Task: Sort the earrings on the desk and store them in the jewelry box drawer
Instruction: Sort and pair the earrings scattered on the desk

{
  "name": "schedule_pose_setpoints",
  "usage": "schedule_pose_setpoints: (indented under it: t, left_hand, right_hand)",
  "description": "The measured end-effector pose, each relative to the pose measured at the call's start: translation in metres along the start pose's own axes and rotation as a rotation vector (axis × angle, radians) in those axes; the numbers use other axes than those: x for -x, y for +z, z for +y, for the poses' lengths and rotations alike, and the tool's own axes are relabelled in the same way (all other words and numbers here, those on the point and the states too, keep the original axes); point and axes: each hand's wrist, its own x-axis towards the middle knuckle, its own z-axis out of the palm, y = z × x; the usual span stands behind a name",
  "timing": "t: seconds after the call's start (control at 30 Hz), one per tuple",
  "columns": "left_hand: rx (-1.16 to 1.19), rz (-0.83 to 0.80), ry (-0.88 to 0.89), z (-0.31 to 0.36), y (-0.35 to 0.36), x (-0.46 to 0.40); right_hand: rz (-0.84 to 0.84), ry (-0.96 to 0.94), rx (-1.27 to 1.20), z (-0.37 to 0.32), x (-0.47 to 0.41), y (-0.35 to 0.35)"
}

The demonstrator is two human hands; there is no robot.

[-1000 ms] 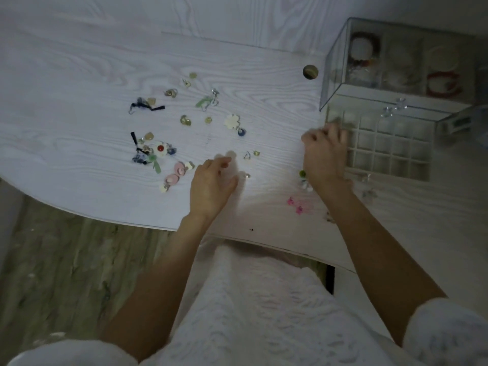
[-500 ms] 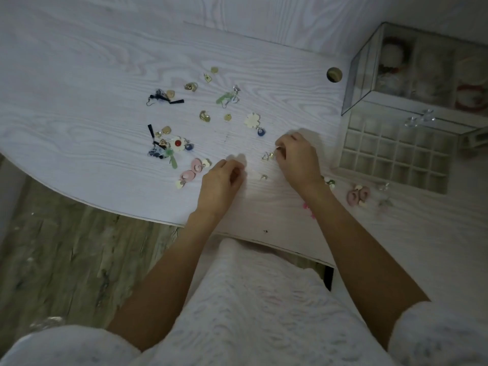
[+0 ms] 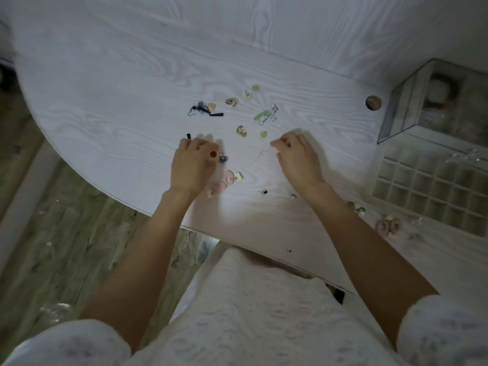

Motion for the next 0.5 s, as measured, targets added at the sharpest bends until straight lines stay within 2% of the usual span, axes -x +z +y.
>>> schedule_pose_setpoints:
  t: [0.1, 0.17, 0.3, 0.43, 0.5]
  left_hand:
    - [-0.009, -0.033, 0.031, 0.001, -0.003, -0.011]
    - [0.014, -0.071, 0.028, 0.0, -0.004, -0.015]
    - [0.032, -0.088, 0.062, -0.001, -0.007, -0.014]
    - [0.1, -0.004, 0.16, 0.018, -0.012, 0.008]
    - [0.212, -0.037, 0.185, 0.035, -0.015, 0.024]
  right_hand:
    - [0.052, -0.049, -0.006, -0.005, 0.006, 0.001]
    - [0.117, -0.056, -0.109, -0.008, 0.011, -0.002]
    - [0.249, 0.099, -0.551, -0.017, 0.033, -0.019]
    - [0.284, 0.284, -0.738, -0.023, 0.076, -0.043]
    - [0.262, 0.33, -0.783, -0.024, 0.104, -0.05]
